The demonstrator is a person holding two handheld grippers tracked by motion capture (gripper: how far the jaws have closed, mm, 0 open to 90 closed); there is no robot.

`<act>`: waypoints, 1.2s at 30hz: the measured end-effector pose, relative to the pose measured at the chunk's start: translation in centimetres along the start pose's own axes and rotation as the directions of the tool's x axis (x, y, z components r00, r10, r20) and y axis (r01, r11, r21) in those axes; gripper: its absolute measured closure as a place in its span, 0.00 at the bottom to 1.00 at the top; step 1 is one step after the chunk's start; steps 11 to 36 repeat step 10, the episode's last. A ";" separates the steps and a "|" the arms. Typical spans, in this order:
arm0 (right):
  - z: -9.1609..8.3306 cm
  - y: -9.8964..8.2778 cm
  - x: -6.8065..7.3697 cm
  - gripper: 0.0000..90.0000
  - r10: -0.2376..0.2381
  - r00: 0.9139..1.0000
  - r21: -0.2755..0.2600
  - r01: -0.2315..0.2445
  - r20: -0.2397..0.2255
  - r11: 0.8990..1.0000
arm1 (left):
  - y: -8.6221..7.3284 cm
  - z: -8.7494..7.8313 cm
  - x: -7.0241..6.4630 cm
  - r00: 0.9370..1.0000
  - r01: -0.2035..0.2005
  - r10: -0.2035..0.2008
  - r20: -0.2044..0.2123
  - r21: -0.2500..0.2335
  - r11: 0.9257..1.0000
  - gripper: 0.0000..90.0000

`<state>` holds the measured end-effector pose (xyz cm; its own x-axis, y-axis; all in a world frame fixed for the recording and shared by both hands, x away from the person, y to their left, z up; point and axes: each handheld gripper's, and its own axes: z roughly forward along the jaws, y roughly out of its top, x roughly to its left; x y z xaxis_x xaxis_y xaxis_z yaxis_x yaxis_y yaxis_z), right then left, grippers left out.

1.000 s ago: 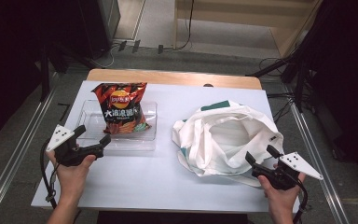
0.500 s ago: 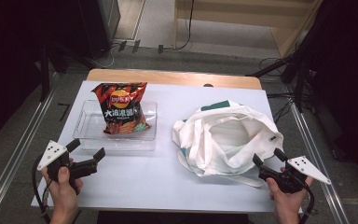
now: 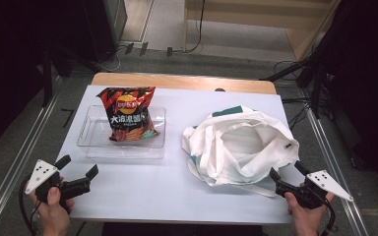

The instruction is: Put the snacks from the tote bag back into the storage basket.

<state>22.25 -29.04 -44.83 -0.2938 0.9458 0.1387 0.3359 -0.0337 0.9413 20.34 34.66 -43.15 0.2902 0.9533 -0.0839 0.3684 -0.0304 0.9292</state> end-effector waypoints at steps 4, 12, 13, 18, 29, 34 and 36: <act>0.0 -0.1 0.1 0.03 0.007 1.000 -0.008 -0.007 -0.001 1.000 | -0.2 -0.2 0.6 0.998 0.050 -0.050 0.035 -0.015 0.999 0.00; 0.3 -0.3 0.3 0.03 0.016 1.000 -0.002 -0.016 -0.011 1.000 | -0.3 0.2 0.6 0.999 0.043 -0.043 0.022 0.001 0.999 0.00; 0.3 -0.3 0.3 0.03 0.016 1.000 -0.002 -0.016 -0.011 1.000 | -0.3 0.2 0.6 0.999 0.043 -0.043 0.022 0.001 0.999 0.00; 0.3 -0.3 0.3 0.03 0.016 1.000 -0.002 -0.016 -0.011 1.000 | -0.3 0.2 0.6 0.999 0.043 -0.043 0.022 0.001 0.999 0.00; 0.3 -0.3 0.3 0.03 0.016 1.000 -0.002 -0.016 -0.011 1.000 | -0.3 0.2 0.6 0.999 0.043 -0.043 0.022 0.001 0.999 0.00; 0.3 -0.3 0.3 0.03 0.016 1.000 -0.002 -0.016 -0.011 1.000 | -0.3 0.2 0.6 0.999 0.043 -0.043 0.022 0.001 0.999 0.00; 0.3 -0.3 0.3 0.03 0.016 1.000 -0.002 -0.016 -0.011 1.000 | -0.3 0.2 0.6 0.999 0.043 -0.043 0.022 0.001 0.999 0.00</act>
